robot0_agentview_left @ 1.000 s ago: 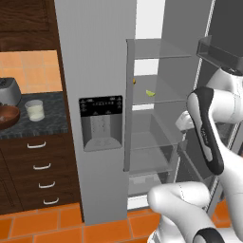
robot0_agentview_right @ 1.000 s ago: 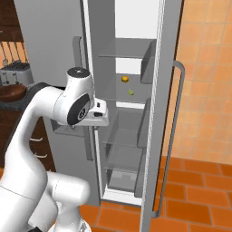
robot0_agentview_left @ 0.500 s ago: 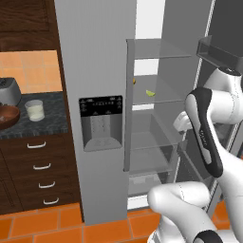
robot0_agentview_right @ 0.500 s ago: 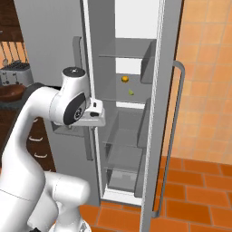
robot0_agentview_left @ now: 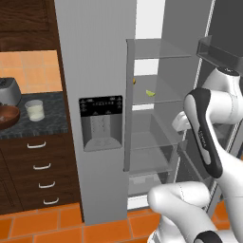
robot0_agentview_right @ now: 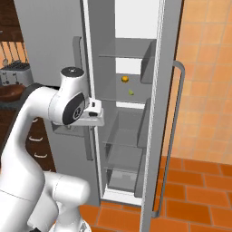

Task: Grab a lemon wedge from the fridge and one ice cube from the ice bowl, and put them in the glass of lemonade.

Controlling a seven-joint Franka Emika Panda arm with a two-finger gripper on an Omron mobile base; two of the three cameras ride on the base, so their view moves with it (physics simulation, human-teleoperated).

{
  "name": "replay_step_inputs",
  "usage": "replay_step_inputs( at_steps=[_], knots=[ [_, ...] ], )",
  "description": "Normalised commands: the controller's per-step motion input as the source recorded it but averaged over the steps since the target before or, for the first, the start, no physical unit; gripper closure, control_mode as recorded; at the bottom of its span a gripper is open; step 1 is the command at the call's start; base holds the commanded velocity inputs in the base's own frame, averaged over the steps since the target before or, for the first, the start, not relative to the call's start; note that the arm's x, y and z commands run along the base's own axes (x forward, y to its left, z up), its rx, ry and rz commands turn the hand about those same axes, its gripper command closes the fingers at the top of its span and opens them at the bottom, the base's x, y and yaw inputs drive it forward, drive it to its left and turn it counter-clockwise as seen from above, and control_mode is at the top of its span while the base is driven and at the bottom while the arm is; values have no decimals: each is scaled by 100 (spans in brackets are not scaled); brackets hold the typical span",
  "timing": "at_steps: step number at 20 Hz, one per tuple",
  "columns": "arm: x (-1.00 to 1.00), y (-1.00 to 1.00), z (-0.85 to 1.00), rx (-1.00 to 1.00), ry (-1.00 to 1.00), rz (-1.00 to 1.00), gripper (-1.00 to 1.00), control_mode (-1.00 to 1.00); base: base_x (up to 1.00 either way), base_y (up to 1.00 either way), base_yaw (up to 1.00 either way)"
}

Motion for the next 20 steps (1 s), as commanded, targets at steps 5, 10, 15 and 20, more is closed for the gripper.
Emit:
replay_step_inputs(
  at_steps=[5,10,15,20],
  knots=[
    [10,0,0,0,0,0,-100,-100,0,0,0],
    [38,0,0,0,0,0,-100,-100,0,0,0],
    [37,-9,-4,0,0,12,-100,-100,0,0,0],
    [35,-9,-4,0,0,15,-100,-100,0,0,0]
  ],
)
